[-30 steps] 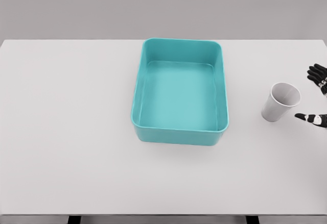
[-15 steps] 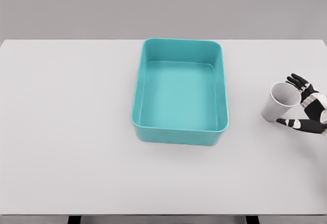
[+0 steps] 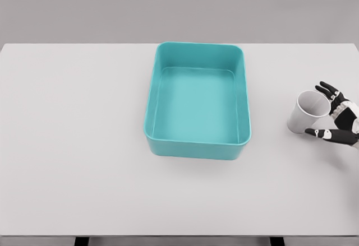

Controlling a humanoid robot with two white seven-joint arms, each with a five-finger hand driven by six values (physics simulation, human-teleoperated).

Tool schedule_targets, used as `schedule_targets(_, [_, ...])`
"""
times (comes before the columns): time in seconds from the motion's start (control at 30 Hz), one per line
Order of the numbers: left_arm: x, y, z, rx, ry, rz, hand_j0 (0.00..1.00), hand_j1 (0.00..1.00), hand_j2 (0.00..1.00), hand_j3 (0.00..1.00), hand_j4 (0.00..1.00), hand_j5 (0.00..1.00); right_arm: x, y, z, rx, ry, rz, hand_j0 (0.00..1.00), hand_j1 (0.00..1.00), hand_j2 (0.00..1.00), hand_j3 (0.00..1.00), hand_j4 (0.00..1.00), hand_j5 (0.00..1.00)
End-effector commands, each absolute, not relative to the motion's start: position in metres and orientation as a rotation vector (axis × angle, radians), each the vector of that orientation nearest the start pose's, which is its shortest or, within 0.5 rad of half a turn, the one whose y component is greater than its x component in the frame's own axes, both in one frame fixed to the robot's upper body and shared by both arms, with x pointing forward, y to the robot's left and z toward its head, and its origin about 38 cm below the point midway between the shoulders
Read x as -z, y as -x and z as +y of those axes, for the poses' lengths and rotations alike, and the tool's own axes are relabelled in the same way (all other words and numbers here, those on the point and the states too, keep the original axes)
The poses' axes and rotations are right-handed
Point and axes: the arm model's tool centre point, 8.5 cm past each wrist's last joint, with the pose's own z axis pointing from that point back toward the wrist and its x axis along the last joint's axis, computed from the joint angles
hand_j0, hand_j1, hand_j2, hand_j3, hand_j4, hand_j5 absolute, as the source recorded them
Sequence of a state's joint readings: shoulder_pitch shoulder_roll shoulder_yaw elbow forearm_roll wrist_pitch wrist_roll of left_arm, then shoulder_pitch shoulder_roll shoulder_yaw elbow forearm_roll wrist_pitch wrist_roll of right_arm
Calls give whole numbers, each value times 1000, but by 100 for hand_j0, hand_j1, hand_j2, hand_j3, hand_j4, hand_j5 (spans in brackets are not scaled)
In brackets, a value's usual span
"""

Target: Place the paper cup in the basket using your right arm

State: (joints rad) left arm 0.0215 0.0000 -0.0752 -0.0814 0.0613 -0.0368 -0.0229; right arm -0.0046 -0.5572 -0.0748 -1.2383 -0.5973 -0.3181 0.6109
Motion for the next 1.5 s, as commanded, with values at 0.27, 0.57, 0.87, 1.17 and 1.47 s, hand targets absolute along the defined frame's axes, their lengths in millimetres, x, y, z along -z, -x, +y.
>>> schedule_targets(0.27, [263,-19,268,19,-58,-97,100,100,100,100,100,100,-78,-343,-442,-334,-234,-1587,100,100,100,100,100,100])
schedule_targets(0.57, [263,-18,268,19,-58,-96,100,100,100,100,100,100,-73,-345,-440,-328,-239,-1573,100,100,100,100,100,100])
schedule_targets(0.87, [263,-18,268,19,-58,-96,100,100,100,100,100,100,-71,-347,-437,-333,-245,-1571,100,100,100,100,100,100])
schedule_targets(1.17, [263,-18,268,19,-58,-96,100,100,100,100,100,100,-70,-349,-432,-347,-255,-1564,100,100,100,100,100,100])
schedule_targets(1.47, [263,-18,268,19,-58,-96,100,100,100,100,100,100,-70,-349,-431,-359,-253,-1561,73,73,73,73,73,73])
